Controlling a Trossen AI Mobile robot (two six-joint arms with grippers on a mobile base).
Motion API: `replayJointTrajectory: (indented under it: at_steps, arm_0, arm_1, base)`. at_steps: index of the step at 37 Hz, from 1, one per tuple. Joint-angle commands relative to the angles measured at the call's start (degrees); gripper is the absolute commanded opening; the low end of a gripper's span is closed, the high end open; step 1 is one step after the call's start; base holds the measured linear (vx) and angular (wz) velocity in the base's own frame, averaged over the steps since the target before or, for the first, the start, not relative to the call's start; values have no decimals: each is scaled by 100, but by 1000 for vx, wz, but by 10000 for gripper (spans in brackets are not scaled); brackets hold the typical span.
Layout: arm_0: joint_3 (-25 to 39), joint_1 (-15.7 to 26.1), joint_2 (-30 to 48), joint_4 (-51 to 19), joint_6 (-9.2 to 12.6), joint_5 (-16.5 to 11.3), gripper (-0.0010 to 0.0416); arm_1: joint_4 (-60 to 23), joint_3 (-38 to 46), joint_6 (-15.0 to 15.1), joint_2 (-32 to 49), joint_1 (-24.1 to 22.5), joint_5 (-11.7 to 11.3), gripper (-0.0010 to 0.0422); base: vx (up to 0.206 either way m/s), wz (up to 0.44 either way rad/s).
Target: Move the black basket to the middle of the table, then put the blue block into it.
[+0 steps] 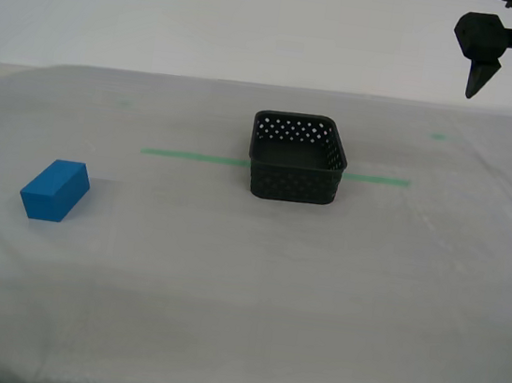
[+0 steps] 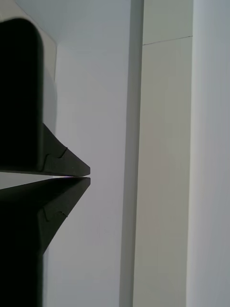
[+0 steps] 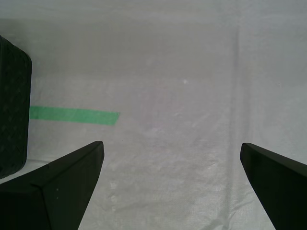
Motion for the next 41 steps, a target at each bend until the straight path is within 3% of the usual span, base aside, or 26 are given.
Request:
replayJointTrajectory:
  at_steps: [1, 24, 36, 41]
  arm_0:
    - [0, 0, 2, 4, 7, -11, 399]
    - [0, 0, 2, 2, 7, -11, 398]
    - [0, 2, 2, 2, 7, -13, 398]
    - [0, 2, 2, 2, 7, -13, 398]
  arm_1:
    - [31, 2, 85, -2, 4, -11, 0]
    - [-111, 9, -20, -28, -7, 101, 0]
    - [-1657, 321, -31, -544, -7, 94, 0]
    - [-2712, 614, -57, -693, -9, 94, 0]
  base:
    - [0, 0]
    - [0, 0]
    - [0, 0]
    - [0, 0]
